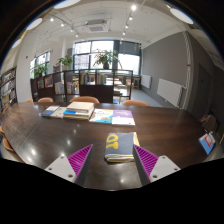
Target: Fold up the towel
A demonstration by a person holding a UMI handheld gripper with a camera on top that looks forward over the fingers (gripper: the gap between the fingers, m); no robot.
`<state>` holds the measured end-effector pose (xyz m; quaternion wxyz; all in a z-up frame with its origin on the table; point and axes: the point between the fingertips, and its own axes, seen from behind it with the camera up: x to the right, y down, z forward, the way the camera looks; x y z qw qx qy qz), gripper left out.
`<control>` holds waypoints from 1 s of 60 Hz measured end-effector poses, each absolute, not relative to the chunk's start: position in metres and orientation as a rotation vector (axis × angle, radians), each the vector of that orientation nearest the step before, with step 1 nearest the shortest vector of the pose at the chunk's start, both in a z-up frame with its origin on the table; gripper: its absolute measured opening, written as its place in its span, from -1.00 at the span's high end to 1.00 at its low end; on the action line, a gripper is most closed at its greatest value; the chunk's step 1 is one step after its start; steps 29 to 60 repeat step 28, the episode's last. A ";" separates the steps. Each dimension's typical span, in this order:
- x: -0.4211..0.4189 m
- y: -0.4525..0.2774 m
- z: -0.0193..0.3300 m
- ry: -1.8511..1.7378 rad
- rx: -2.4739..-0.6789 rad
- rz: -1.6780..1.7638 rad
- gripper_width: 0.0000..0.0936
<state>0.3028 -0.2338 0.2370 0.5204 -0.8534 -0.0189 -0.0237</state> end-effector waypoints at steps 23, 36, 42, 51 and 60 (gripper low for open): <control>0.268 -0.305 0.238 -0.052 -2.070 -0.060 -0.68; 0.264 -0.312 0.239 -0.045 -2.066 -0.046 -0.68; 0.264 -0.312 0.239 -0.045 -2.066 -0.046 -0.68; 0.264 -0.312 0.239 -0.045 -2.066 -0.046 -0.68; 0.264 -0.312 0.239 -0.045 -2.066 -0.046 -0.68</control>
